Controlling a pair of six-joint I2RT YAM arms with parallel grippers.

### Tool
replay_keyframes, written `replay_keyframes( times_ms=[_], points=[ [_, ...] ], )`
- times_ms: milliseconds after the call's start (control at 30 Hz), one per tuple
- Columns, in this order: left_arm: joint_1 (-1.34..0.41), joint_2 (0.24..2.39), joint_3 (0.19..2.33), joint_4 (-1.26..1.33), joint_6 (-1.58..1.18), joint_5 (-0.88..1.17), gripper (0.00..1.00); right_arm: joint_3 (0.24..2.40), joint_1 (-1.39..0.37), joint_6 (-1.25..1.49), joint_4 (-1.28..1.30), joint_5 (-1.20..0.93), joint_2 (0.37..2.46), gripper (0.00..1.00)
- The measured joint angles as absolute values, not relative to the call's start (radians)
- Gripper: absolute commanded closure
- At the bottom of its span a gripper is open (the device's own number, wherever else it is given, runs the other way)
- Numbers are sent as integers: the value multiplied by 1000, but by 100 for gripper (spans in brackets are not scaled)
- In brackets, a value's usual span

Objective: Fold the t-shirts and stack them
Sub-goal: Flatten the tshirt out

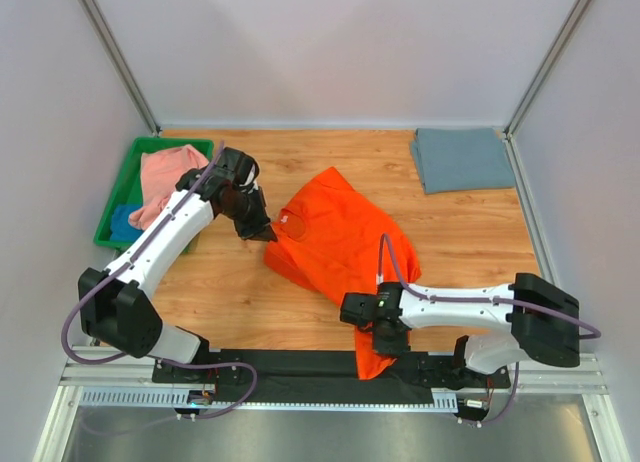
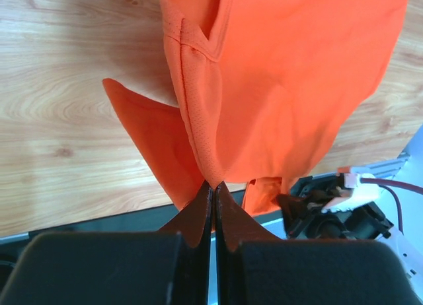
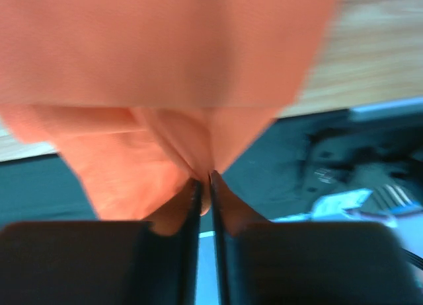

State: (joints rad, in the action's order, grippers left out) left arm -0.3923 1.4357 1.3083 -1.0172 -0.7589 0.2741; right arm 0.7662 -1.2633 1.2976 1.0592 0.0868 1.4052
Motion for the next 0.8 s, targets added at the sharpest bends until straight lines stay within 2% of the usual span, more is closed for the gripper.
replay_keyframes(
  times_ms=[33, 233, 500, 600, 800],
  points=[
    [-389, 1437, 1312, -1027, -756, 269, 100, 768, -1265, 1304, 1081, 97, 1406, 100],
    [-356, 1470, 1472, -1148, -733, 191, 100, 894, -1176, 1299, 1279, 234, 1376, 100],
    [-264, 1481, 1829, -1285, -696, 64, 100, 1287, -778, 1060, 1307, 420, 1198, 100],
    [-242, 1467, 1854, -1299, -697, 39, 100, 1402, -660, 945, 1327, 471, 1171, 100],
    [-239, 1473, 1812, -1331, -699, 35, 100, 1538, -638, 696, 1338, 578, 1247, 100]
  ],
)
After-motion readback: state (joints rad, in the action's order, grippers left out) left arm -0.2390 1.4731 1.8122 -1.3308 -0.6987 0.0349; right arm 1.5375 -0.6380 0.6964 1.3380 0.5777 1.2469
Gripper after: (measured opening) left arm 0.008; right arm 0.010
